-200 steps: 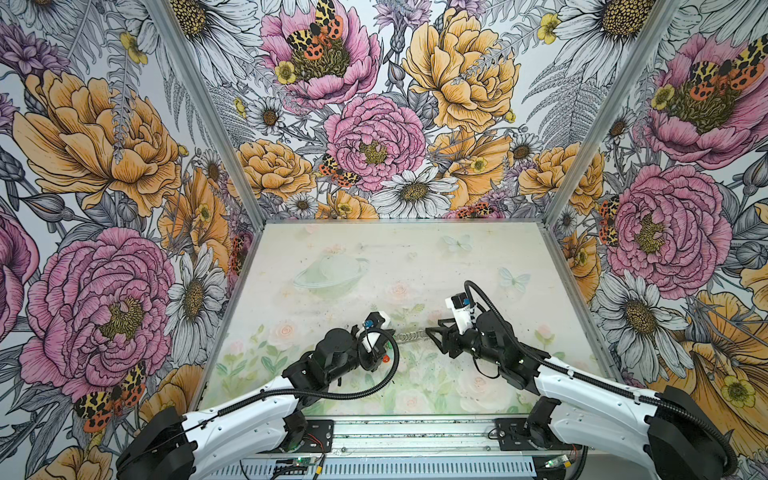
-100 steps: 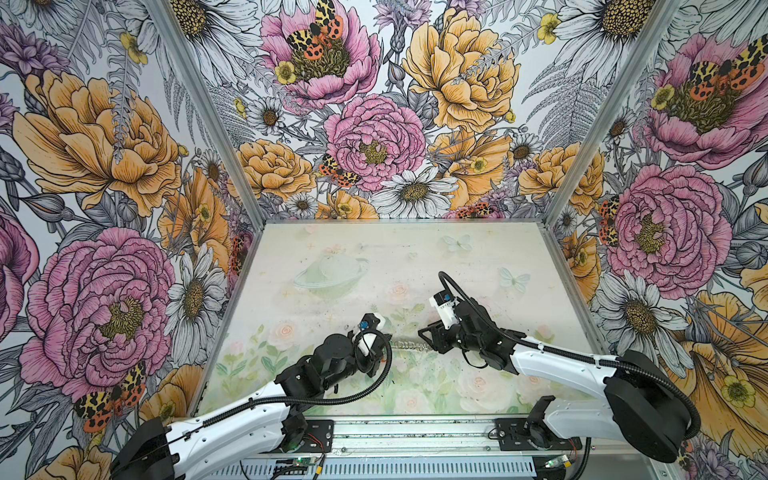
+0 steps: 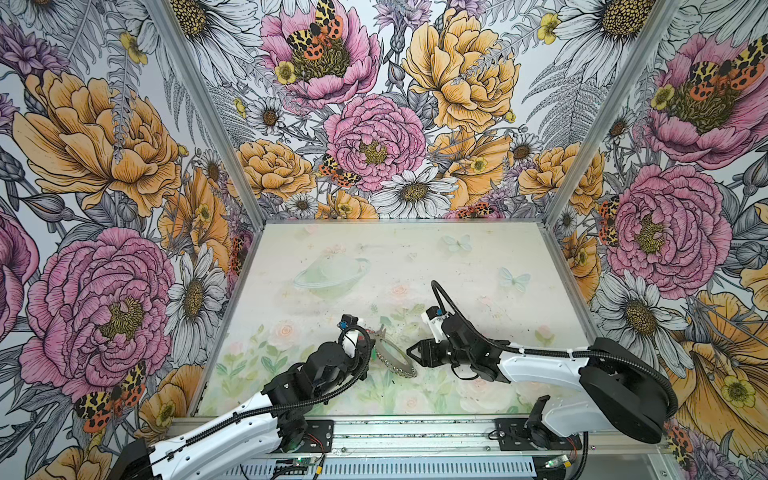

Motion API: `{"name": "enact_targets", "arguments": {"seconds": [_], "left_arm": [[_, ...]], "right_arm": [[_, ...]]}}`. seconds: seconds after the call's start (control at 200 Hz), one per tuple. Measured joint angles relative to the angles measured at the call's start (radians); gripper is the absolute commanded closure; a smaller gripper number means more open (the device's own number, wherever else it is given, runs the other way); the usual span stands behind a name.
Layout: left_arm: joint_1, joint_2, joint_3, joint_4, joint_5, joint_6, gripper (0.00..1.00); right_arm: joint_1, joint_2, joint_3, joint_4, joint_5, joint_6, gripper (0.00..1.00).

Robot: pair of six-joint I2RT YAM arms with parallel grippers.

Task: Put the keys on the keyring

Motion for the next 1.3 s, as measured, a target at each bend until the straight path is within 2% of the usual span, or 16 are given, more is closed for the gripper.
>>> {"name": "enact_targets", "arguments": {"seconds": [0.375, 0.671, 0.931, 1.101, 1.296], "left_arm": [[0.002, 0.000, -0.048, -0.056, -0.045, -0.127, 1.00], [0.009, 0.008, -0.040, -0.071, -0.069, -0.189, 1.00], [0.010, 0.098, 0.045, -0.051, -0.074, -0.216, 1.00], [0.011, 0.145, 0.068, -0.028, -0.076, -0.216, 1.00], [0.019, 0.151, 0.069, -0.029, -0.088, -0.216, 1.00]], "right_arm": [[0.016, 0.119, -0.085, 0.265, -0.010, 0.293, 0.50], [0.029, 0.169, -0.137, 0.433, -0.006, 0.431, 0.53], [0.038, 0.203, -0.153, 0.514, -0.008, 0.497, 0.53], [0.038, 0.315, -0.166, 0.700, -0.021, 0.562, 0.58], [0.044, 0.468, -0.193, 0.978, -0.024, 0.657, 0.58]]}}
